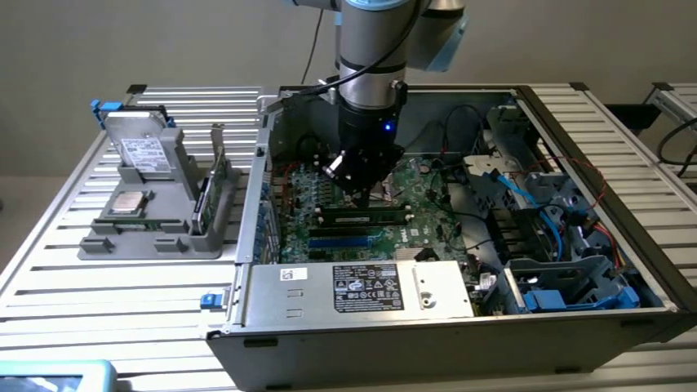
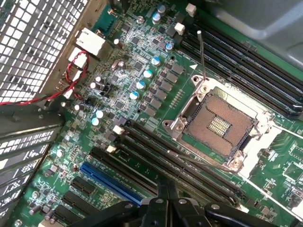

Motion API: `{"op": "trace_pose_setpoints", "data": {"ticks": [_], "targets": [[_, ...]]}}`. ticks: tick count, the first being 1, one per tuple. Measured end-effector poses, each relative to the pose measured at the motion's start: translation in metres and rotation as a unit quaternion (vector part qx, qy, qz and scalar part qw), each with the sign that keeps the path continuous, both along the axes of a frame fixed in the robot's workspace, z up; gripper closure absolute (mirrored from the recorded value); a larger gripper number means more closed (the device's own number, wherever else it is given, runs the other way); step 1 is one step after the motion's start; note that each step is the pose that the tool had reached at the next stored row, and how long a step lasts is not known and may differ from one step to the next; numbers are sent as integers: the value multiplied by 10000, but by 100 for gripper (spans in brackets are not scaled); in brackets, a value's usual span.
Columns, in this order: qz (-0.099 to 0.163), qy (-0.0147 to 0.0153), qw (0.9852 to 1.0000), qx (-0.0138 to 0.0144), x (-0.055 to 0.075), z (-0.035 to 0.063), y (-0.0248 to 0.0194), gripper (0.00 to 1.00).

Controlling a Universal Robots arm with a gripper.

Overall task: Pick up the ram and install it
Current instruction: 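Press down the ram until it locks into place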

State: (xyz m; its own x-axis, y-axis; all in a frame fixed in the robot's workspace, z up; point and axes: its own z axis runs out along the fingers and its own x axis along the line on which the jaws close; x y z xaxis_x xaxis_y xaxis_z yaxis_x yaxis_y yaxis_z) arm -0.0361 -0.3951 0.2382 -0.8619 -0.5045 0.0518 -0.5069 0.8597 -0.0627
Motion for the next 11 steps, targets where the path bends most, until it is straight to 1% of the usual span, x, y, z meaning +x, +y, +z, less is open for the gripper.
{"op": "trace_pose_setpoints", "data": {"ticks": [3, 7, 9, 11], "targets": [[-150, -31, 9999, 0, 0, 0, 0, 89], [-340, -61, 9994, -3, 0, 1, 0, 89], [-435, -70, 9990, -6, 0, 2, 0, 89], [-537, -73, 9985, -12, -1, 3, -1, 89]]}}
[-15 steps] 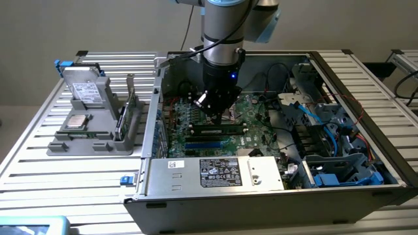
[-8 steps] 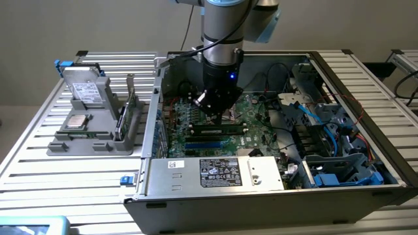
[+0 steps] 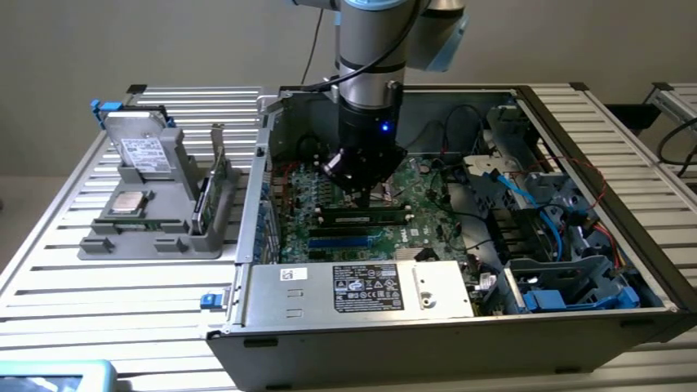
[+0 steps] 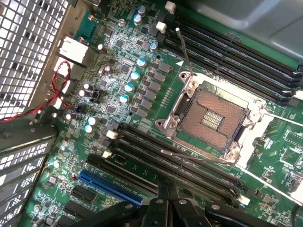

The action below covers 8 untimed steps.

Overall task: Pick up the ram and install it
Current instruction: 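Press down the ram until it locks into place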

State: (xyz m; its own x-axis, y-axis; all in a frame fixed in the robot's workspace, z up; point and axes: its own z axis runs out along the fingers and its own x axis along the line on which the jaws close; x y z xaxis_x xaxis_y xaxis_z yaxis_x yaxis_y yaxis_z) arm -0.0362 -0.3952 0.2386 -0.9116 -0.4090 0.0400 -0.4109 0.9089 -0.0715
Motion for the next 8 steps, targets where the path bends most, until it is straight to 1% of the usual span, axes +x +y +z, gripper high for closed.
{"op": "trace_pose_setpoints", "data": {"ticks": [3, 8], "targets": [[-148, -2, 9999, -11, 1, 2, 1, 89], [-378, -7, 9993, -39, 1, 9, 1, 89]]}}
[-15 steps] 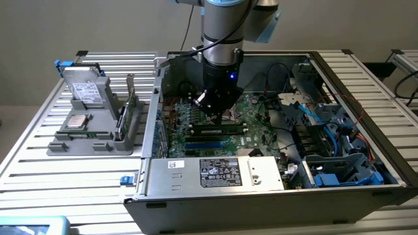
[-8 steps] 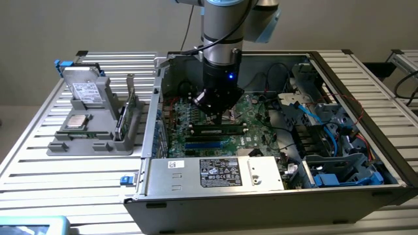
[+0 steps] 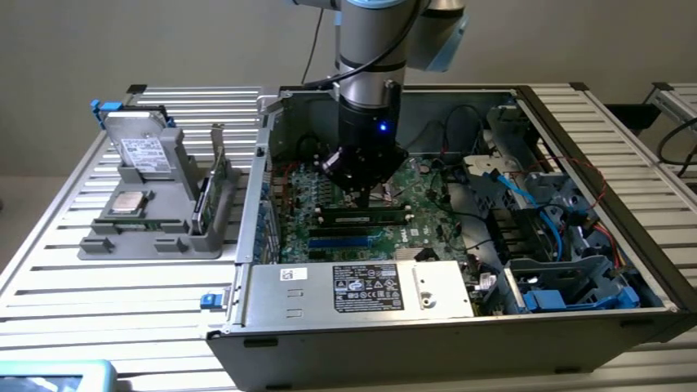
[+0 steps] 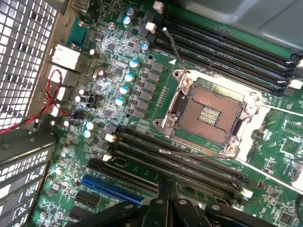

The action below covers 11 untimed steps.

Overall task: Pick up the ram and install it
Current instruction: 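Press down the ram until it locks into place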

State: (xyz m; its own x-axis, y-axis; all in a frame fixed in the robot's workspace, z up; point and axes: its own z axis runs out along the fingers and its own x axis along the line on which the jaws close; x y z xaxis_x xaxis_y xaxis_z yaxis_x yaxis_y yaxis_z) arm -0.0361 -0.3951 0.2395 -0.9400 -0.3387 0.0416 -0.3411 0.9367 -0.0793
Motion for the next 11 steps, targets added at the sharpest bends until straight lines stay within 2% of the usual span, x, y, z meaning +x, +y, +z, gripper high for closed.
{"op": "trace_pose_setpoints", "data": {"ticks": [5, 7, 11], "targets": [[-269, -3, 9996, -30, 0, 8, 0, 89], [-351, -4, 9994, -58, 1, 14, 1, 89], [-490, -10, 9987, -135, 0, 27, 0, 89]]}}
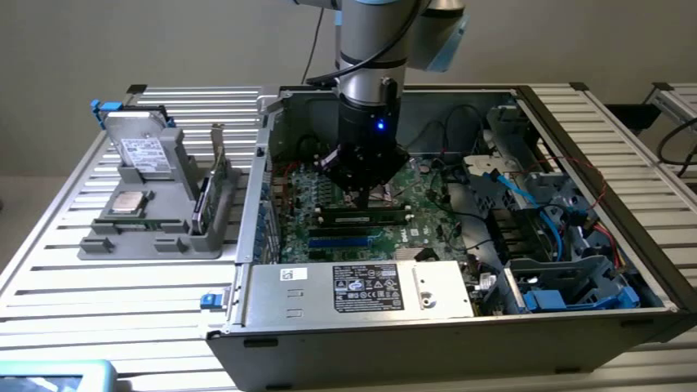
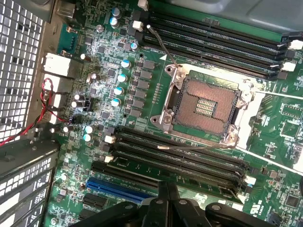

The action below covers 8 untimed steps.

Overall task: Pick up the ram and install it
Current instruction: 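Press down the ram until it locks into place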

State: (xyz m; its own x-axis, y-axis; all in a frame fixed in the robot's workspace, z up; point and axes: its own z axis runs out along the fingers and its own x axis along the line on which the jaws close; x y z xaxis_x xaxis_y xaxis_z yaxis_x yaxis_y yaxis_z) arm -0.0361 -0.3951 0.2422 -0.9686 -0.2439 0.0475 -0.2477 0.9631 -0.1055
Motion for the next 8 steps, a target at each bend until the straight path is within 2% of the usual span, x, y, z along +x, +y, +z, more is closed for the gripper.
{"op": "trace_pose_setpoints", "data": {"ticks": [2, 4, 8], "targets": [[-78, -2, 10000, -21, 0, 3, -1, 89], [-152, -3, 9999, -30, -1, 4, -1, 89], [-311, -13, 9995, -31, 0, 5, 0, 89]]}}
